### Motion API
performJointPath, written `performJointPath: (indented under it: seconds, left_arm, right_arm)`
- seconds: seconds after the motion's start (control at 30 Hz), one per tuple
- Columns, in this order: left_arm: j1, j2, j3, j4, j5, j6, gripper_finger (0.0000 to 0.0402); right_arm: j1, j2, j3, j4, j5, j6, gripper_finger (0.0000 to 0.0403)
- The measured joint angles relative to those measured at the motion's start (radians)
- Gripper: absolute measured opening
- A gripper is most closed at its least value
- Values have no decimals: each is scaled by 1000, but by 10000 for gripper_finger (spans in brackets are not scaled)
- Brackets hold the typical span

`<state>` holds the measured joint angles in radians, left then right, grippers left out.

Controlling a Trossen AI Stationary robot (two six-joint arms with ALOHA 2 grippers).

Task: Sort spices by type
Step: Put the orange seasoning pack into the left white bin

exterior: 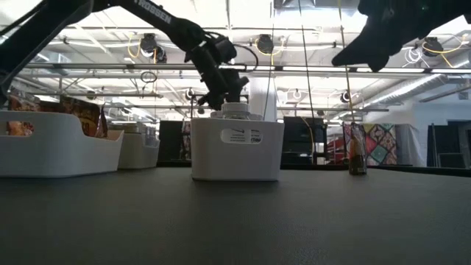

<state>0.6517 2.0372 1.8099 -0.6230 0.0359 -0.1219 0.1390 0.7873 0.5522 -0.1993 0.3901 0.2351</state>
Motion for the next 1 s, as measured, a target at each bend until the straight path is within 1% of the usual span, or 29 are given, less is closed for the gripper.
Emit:
performJointPath:
  seconds: [0.17, 0.3, 0.53, 0.63, 0.77, 0.87, 1.0]
  left_arm:
    - [3, 49, 0, -30, 7, -3, 224]
    - [7, 73, 0, -23, 71, -11, 224]
    - [0, 106, -2, -28, 68, -3, 224]
    - [1, 102, -1, -26, 67, -3, 213]
    - [0, 104, -1, -43, 66, -3, 168]
    - [0, 103, -1, -70, 66, -2, 122]
    - [-2, 103, -1, -87, 65, -2, 52]
  right_arm:
    - [0, 20, 0, -1, -4, 0, 0]
    - [0, 27, 0, -8, -4, 9, 0]
    - [0, 27, 0, -17, -4, 30, 0]
    - [0, 27, 0, -17, -4, 30, 0]
    - [0, 27, 0, -13, -4, 30, 0]
    - [0, 27, 0, -14, -4, 31, 0]
    - [0, 27, 0, -14, -4, 38, 0]
